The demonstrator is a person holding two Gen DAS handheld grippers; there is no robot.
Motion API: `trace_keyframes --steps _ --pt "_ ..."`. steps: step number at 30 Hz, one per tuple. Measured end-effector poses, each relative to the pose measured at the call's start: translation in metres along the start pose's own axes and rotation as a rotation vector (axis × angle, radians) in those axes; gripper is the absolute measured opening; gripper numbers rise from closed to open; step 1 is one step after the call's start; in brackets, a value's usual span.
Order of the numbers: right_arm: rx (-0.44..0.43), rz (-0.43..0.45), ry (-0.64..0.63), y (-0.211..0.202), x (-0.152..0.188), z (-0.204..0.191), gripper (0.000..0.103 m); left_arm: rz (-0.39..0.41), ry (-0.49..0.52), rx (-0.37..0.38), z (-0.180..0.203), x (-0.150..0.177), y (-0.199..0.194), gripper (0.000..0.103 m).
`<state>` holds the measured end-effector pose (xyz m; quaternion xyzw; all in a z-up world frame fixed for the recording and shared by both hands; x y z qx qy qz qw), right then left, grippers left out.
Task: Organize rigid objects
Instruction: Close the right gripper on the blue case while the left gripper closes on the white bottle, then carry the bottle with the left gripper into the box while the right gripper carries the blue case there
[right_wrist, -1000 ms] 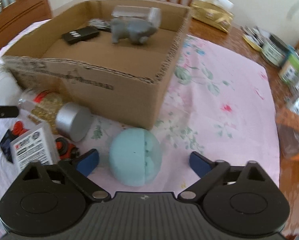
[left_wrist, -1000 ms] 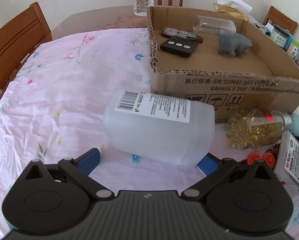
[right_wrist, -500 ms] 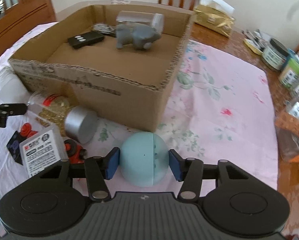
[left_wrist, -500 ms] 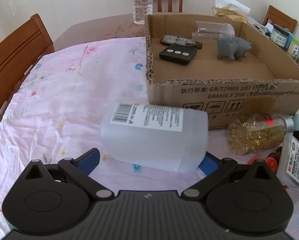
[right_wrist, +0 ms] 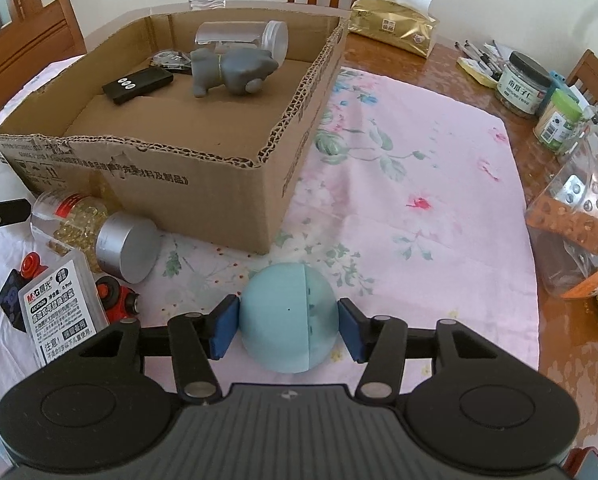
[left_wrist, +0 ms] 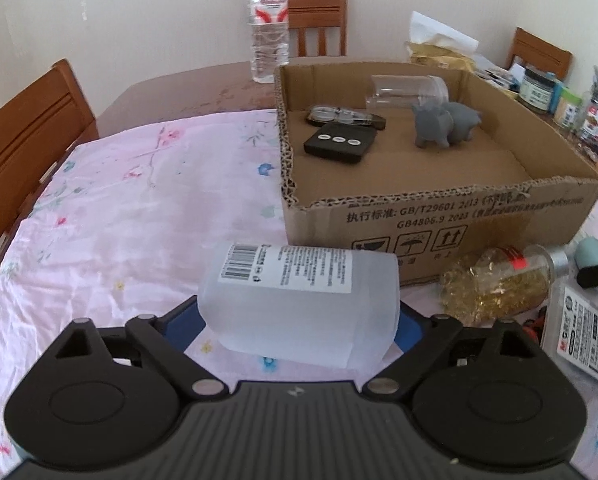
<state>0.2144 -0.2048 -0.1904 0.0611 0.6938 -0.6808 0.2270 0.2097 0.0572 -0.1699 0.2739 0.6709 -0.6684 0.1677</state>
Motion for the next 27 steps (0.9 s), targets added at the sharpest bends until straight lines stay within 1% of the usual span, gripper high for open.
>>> trace_keyframes --steps 5,10,17,21,27 --pt "-0.008 -0.003 -0.019 0.000 0.000 0.000 0.059 0.011 0.060 0.033 -0.002 -0.001 -0.002 0.091" --pt "-0.010 0.000 -0.026 0.000 0.000 0.000 0.059 0.011 0.078 0.069 0.000 -0.001 -0.003 0.084" --pt "0.001 -0.006 -0.077 -0.001 -0.002 -0.003 0.058 0.005 0.075 0.074 -0.001 -0.002 -0.003 0.083" --pt "0.016 -0.006 -0.084 -0.003 -0.001 -0.004 0.058 0.000 0.074 0.065 -0.002 -0.002 -0.007 0.083" --pt "0.014 -0.010 -0.081 -0.008 0.000 -0.004 0.057 -0.041 0.084 0.057 -0.005 -0.002 -0.016 0.083"
Point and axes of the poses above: each gripper's, at about its wrist camera, not at the fingertips, and y roughly the way its jaws point, z to its right, x to its underside, the point moved 8 cm from there along y, roughly the way its jaws point, and after that the axes turned 5 degrees about -z, right-handed, at the moved point
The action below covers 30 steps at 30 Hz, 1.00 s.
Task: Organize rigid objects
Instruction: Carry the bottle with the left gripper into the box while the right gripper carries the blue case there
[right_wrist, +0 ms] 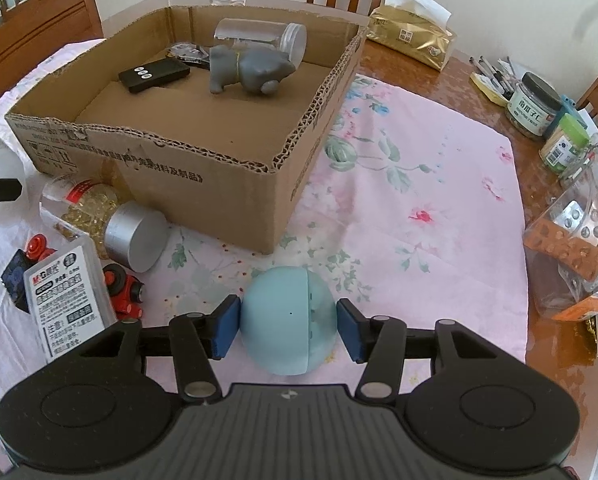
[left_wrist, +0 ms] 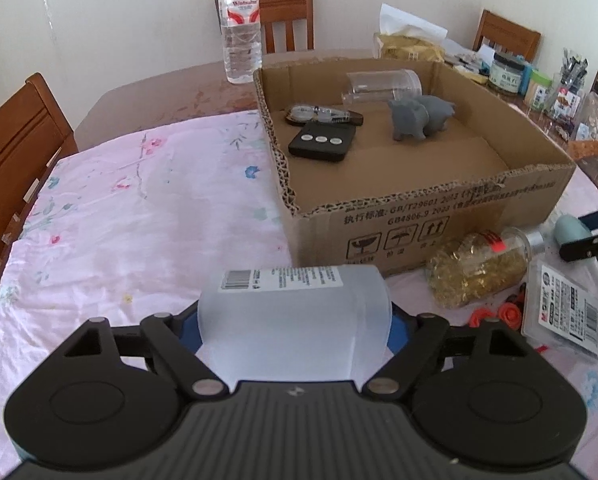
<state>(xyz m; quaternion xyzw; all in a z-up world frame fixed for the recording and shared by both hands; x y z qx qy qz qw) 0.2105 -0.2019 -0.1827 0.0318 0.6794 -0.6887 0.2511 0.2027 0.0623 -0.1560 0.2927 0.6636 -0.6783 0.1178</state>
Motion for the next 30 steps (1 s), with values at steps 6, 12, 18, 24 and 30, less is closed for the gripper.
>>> trace_keyframes --steps 6,12,18,24,30 --pt "0.005 0.014 -0.014 -0.013 0.000 0.002 0.057 -0.035 0.042 -0.009 0.001 0.001 -0.017 0.083" --pt "-0.006 0.046 -0.041 -0.040 -0.004 0.003 0.057 -0.039 0.084 0.036 0.008 -0.009 -0.047 0.083" --pt "-0.021 0.109 -0.065 -0.072 -0.022 0.005 0.057 0.059 0.125 0.046 0.018 -0.043 -0.079 0.083" --pt "-0.029 0.188 -0.100 -0.098 -0.050 0.001 0.057 0.143 0.138 0.058 0.026 -0.089 -0.085 0.083" --pt "-0.045 0.233 -0.134 -0.105 -0.080 -0.007 0.057 0.143 0.182 0.055 0.039 -0.117 -0.062 0.083"
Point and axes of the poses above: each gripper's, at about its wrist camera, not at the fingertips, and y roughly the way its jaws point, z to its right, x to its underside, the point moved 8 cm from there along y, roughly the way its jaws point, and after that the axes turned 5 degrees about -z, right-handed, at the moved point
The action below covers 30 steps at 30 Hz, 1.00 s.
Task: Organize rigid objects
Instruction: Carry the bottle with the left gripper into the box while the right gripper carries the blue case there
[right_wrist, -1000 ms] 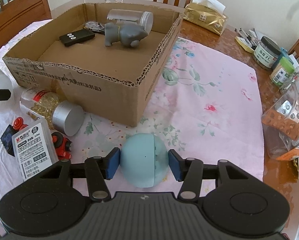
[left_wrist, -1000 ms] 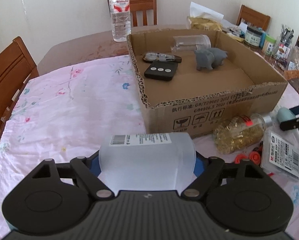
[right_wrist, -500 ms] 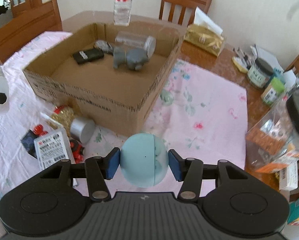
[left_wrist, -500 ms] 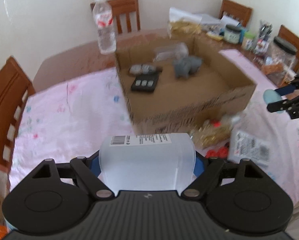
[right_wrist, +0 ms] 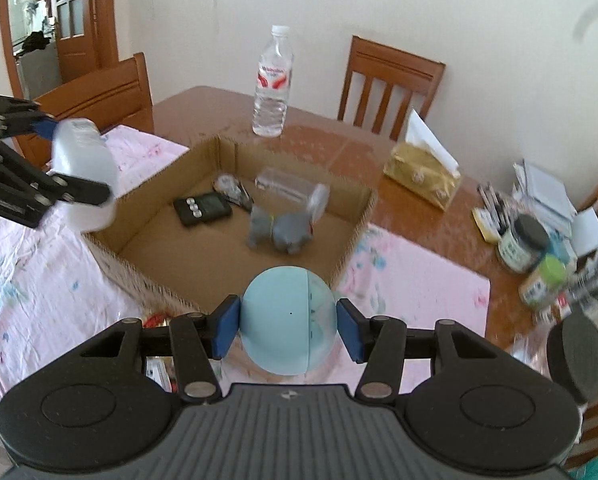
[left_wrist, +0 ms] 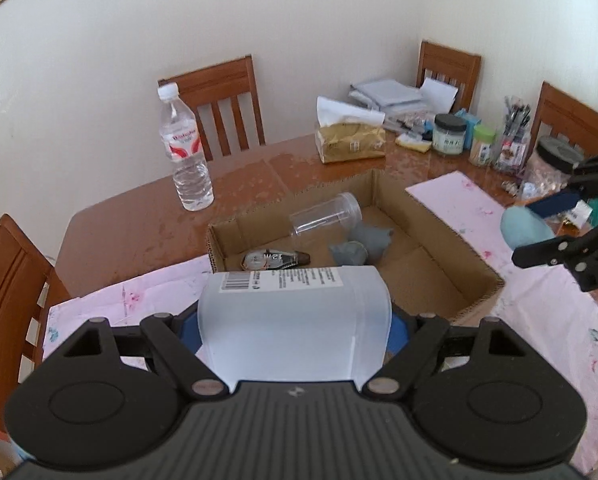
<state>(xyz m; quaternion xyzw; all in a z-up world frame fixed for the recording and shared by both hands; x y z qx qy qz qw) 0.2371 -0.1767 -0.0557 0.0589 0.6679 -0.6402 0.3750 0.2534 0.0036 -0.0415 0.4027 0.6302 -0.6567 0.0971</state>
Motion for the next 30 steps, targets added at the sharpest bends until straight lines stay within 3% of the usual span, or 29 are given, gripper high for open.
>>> trace_keyframes --steps 8,10,12,17,21,30 --pt "-0.031 0.008 -0.007 0.016 -0.017 -0.010 0.057 -0.102 -0.044 0.043 0.000 0.005 0.049 0.087" --pt "-0.038 0.002 -0.004 0.021 -0.018 -0.012 0.057 -0.132 -0.038 0.021 -0.001 0.008 0.058 0.089" --pt "-0.042 -0.002 -0.002 0.025 -0.020 -0.014 0.057 -0.116 -0.041 -0.017 -0.003 0.008 0.058 0.089" --pt "-0.046 -0.013 0.006 0.035 -0.023 -0.015 0.057 -0.068 -0.172 0.001 -0.019 0.007 0.044 0.093" --pt "-0.049 -0.020 0.013 0.042 -0.027 -0.013 0.057 -0.034 -0.224 -0.037 -0.030 0.015 0.025 0.099" --pt "-0.052 -0.055 0.053 0.072 -0.039 -0.005 0.057 -0.025 -0.316 -0.082 -0.046 0.045 0.005 0.099"
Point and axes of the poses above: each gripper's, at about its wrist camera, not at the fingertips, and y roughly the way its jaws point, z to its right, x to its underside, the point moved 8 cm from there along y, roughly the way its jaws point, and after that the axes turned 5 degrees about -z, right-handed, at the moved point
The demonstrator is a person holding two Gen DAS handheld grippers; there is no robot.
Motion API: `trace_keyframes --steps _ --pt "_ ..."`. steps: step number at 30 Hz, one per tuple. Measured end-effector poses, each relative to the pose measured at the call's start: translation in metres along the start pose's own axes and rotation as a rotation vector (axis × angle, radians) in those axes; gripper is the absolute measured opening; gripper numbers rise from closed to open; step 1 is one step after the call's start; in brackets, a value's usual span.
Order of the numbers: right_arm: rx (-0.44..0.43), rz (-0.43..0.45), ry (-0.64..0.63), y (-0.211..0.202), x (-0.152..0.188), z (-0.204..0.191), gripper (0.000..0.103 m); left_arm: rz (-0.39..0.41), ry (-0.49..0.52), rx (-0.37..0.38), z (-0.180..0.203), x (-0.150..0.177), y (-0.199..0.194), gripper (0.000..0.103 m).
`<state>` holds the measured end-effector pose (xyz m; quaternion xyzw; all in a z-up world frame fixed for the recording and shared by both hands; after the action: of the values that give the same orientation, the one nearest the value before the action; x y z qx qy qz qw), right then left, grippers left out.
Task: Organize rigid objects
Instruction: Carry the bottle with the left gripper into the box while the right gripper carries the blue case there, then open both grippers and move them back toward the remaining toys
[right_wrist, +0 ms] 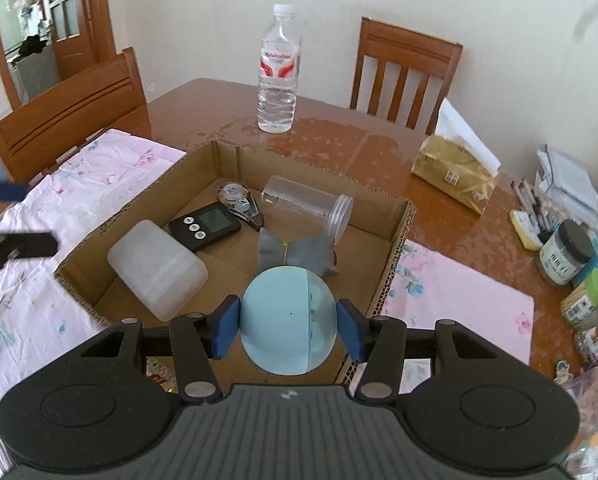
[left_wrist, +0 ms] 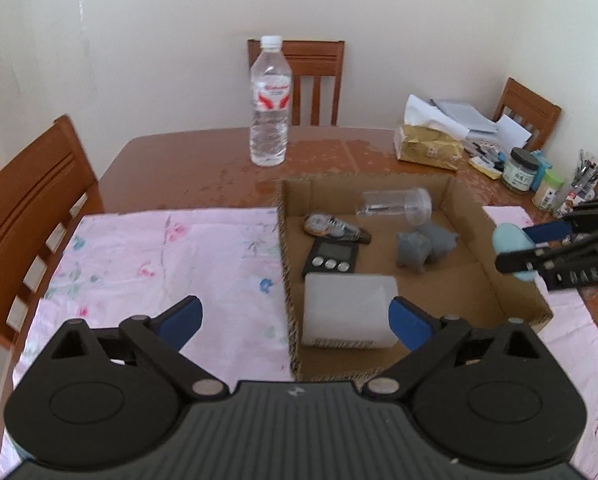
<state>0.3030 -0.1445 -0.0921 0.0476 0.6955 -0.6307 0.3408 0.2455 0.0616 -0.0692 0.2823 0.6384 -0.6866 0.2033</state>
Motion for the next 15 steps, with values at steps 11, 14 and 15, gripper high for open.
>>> trace_keyframes --steps 11,14,15 --pt "0.108 -0.036 0.068 0.041 -0.009 0.011 0.075 -0.038 -0.024 -0.040 -0.012 0.028 -0.006 0.099" --pt "0.118 0.002 0.081 0.034 -0.014 0.013 0.099 -0.045 -0.030 -0.046 -0.014 0.032 -0.006 0.099" --pt "0.118 0.016 0.081 0.030 -0.016 0.012 0.101 -0.047 -0.033 -0.046 -0.015 0.033 -0.006 0.099"
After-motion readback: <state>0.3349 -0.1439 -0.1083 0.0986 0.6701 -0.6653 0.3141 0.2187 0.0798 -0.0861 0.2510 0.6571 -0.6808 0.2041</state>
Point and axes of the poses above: each gripper's, at about its wrist camera, not at the fingertips, and y roughly the way its jaws point, z to its right, x to its underside, the point moved 8 cm from there along y, roughly the way its jaws point, and after that the axes turned 5 degrees about -z, right-handed, at the moved point
